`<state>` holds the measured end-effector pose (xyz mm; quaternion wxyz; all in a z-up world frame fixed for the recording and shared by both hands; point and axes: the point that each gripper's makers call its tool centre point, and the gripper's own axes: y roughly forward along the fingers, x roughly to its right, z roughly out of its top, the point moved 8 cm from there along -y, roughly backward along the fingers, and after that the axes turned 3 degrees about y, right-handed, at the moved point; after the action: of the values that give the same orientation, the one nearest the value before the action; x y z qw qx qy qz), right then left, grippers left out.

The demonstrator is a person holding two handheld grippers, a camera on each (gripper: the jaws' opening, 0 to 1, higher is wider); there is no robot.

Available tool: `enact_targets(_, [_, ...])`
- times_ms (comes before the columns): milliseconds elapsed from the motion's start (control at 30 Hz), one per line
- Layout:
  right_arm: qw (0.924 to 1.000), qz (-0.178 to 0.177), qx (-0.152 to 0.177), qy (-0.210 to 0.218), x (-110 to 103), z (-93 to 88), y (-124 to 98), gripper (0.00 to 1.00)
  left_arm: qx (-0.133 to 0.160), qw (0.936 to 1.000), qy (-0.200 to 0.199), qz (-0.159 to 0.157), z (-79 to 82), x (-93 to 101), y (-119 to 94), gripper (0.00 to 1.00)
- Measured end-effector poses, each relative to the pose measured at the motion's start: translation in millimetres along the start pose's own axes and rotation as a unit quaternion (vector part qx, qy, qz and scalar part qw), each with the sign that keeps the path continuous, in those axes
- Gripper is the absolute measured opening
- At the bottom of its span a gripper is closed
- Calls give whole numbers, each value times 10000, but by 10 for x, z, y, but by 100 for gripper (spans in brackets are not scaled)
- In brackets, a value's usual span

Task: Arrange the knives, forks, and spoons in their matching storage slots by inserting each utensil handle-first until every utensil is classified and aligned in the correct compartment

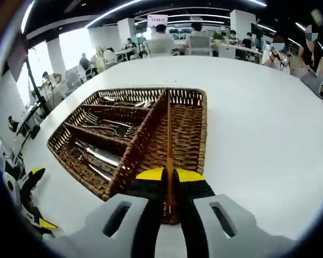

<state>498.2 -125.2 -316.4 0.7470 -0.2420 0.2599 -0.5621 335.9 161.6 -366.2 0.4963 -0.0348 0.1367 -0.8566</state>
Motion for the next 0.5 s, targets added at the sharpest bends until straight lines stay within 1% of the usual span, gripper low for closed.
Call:
enact_targets(67, [10000, -55, -70, 38, -24, -5, 28, 6, -6, 10000, -13, 14, -6, 2, -7, 99])
enact_targets(167, [9998, -112, -137, -28, -48, -7, 64, 6, -2, 10000, -34, 16, -16, 5, -9, 99])
enact_targets(233, [9997, -139, -217, 4, -19, 52, 128, 6, -25, 10000, -56, -5, -25, 7, -6, 99])
enact_targets(333, [9993, -203, -319, 6, -25, 36, 164, 6, -26, 10000, -34, 1, -27, 7, -8, 99])
enact_targets(433, [9985, -268, -452, 155, -18, 45, 215, 6, 28, 10000, -13, 36, -22, 1, -31, 98])
enact_targets(500, [9974, -274, -622, 249, -33, 20, 234, 6, 5, 10000, -41, 38, -32, -4, -39, 98])
